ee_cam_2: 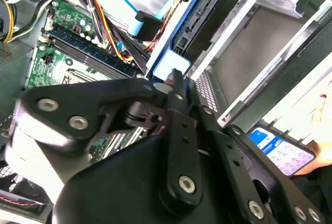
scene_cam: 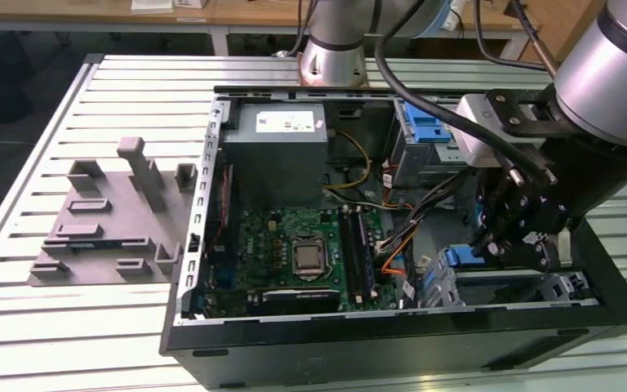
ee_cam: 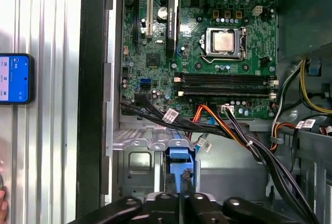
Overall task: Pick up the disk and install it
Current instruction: 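Insert the disk into the insertion slot, then insert the first disk wire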
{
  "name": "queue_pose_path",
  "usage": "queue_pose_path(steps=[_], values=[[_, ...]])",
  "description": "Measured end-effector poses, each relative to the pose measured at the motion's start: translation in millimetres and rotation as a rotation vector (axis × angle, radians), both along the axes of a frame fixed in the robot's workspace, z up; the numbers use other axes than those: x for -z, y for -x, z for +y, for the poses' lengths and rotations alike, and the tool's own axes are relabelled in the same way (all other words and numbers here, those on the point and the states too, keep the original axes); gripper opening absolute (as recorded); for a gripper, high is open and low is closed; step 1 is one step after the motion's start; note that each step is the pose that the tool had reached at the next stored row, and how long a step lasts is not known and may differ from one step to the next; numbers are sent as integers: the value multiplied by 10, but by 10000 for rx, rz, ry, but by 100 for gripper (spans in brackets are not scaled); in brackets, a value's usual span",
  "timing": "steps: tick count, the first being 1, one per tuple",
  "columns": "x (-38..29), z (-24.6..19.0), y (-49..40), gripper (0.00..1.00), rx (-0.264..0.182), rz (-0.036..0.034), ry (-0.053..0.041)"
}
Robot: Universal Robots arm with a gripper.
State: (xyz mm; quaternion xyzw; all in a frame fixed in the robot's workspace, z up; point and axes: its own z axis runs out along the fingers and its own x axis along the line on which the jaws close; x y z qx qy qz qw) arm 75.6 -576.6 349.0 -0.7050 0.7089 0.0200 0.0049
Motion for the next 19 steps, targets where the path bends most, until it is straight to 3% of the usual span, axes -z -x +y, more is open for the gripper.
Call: queue_pose_path(steps=[3,19], values=[[0,0,0,11,0,-1,0],[0,0,0,11,0,-6,0]])
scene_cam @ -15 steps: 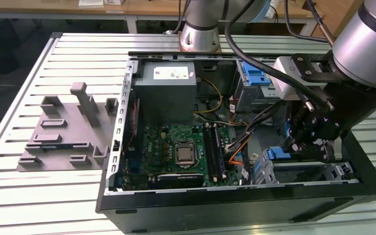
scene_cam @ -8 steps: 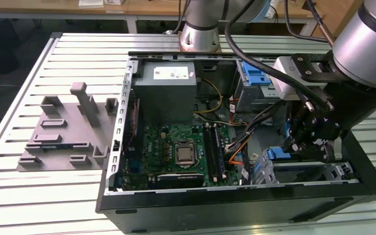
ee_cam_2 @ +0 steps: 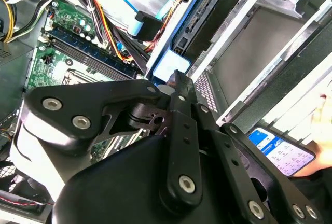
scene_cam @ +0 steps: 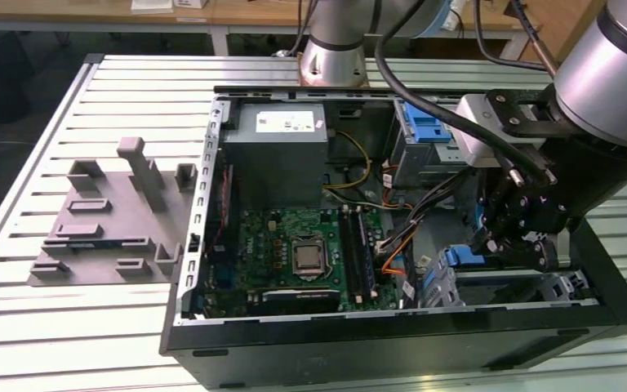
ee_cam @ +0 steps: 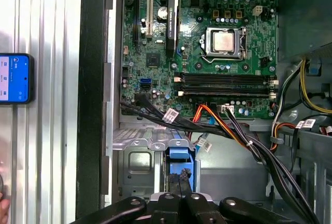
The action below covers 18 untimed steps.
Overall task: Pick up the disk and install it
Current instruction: 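Insert the first disk wire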
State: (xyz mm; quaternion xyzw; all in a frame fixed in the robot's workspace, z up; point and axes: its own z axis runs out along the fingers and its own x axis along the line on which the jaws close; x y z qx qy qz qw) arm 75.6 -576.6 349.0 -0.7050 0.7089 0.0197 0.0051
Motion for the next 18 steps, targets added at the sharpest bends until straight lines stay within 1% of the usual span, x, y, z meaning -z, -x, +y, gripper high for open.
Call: queue_pose_path(steps=[2,4,9,11,12,14,15,16,17,18], values=[[0,0,-22,11,1,0,0],[2,0,-75,11,1,0,-1],[7,2,-294,11,-1,0,0],[7,10,-375,11,0,0,1],[8,18,-393,11,0,0,-2],[-3,34,-403,11,0,-17,1],[-21,47,-403,11,1,-46,-1],[-36,62,-404,11,1,-90,0],[-51,82,-404,11,1,-155,1],[-61,107,-404,11,1,-256,0]])
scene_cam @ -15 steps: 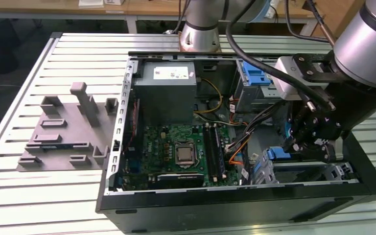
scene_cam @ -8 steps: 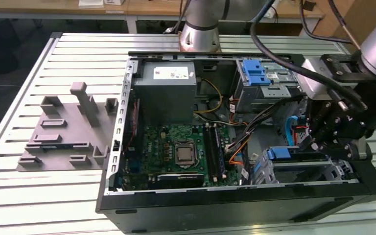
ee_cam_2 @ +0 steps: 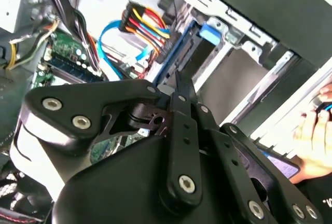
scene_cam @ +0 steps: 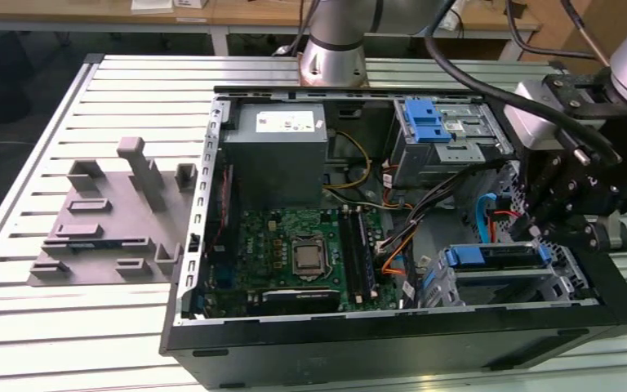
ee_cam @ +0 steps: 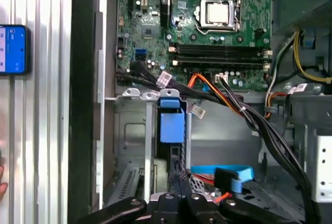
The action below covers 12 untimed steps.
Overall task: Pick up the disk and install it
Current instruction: 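Insert the first disk wire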
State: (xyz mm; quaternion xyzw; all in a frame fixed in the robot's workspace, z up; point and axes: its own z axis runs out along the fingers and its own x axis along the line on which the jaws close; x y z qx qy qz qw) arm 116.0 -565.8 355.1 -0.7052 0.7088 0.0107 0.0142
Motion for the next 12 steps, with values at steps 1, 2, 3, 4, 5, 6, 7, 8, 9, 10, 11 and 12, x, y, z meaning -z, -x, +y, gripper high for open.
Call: queue_pose_path(steps=[1,2,3,4,5,6,7,8,9,10,11,12], values=[[-6,18,0,11,1,-99,2],[-9,34,0,11,3,-194,1],[-11,47,0,11,6,-285,1],[-12,57,0,11,7,-358,1],[-12,66,-1,11,9,-407,1],[-12,73,-3,11,10,-435,0],[-13,81,-4,11,11,-448,0],[-15,91,-5,11,14,-456,1],[-17,102,-5,11,17,-469,2],[-19,113,-6,11,20,-482,2],[-21,122,-6,11,21,-496,1],[-28,129,-6,11,21,-516,2]])
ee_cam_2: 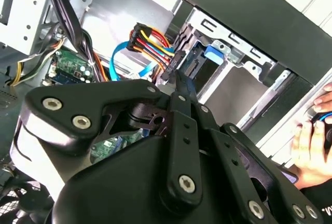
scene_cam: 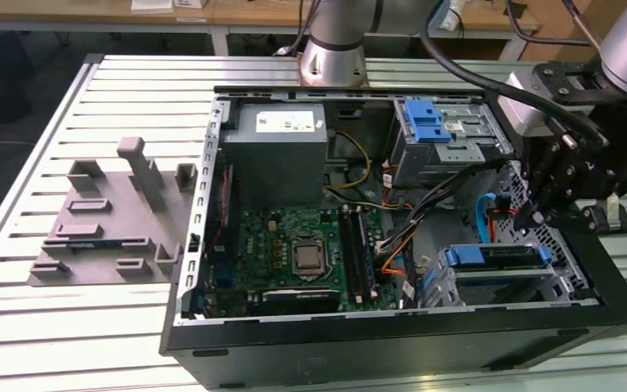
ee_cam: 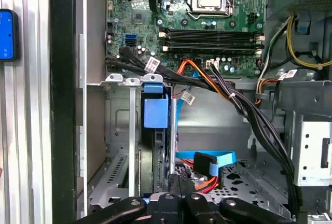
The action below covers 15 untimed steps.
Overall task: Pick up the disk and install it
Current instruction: 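Insert the first disk wire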
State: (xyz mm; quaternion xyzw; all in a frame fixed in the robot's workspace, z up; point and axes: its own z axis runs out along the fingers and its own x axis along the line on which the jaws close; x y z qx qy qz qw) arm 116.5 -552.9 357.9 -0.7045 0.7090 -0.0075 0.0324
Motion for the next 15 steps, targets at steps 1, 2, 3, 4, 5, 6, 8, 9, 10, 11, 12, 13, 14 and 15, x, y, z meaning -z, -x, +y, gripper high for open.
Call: queue_pose_path(steps=[1,2,3,4,5,6,8,9,10,11,12,13,14,15], values=[[-8,7,0,11,1,-19,0],[-18,13,0,11,1,-37,2],[-24,21,0,11,0,-52,0],[-27,27,0,11,0,-63,1],[-28,30,0,11,0,-69,1],[-28,30,0,11,1,-70,0],[-28,30,0,11,1,-72,1],[-28,30,0,11,1,-73,1],[-28,31,0,11,1,-73,7],[-28,32,0,11,1,-73,36],[-28,32,0,11,0,-72,76],[-26,32,0,11,0,-72,114],[-22,35,0,11,1,-73,148],[-21,39,0,11,0,-73,178]])
